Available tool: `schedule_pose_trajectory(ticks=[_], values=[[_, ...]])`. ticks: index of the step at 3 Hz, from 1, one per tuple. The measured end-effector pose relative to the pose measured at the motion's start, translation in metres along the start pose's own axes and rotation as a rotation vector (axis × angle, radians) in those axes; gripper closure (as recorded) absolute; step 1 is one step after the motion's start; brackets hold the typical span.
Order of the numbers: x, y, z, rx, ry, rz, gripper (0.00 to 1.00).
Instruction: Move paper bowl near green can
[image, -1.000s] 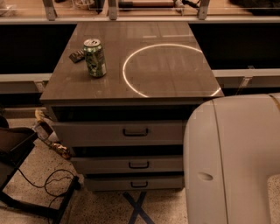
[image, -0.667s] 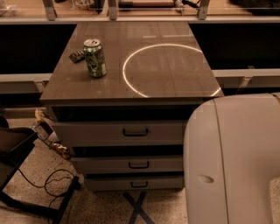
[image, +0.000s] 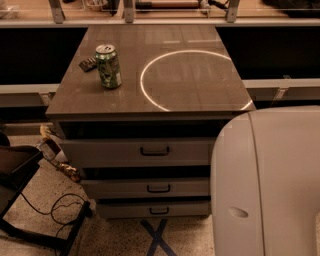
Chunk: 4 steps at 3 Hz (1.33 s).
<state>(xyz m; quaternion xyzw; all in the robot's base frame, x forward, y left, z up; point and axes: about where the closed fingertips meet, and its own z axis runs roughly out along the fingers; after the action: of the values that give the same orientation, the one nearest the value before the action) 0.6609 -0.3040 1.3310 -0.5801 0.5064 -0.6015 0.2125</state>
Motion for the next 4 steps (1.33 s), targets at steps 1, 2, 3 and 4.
schedule_pose_trajectory(ticks=[1, 2, 3, 4], values=[[-0.003, 0.003, -0.001, -0.012, -0.017, 0.02, 1.0], [-0.002, 0.016, -0.006, -0.061, -0.051, 0.101, 1.0], [0.002, 0.028, -0.016, -0.119, -0.06, 0.187, 1.0], [-0.003, 0.044, -0.022, -0.193, -0.074, 0.274, 1.0]])
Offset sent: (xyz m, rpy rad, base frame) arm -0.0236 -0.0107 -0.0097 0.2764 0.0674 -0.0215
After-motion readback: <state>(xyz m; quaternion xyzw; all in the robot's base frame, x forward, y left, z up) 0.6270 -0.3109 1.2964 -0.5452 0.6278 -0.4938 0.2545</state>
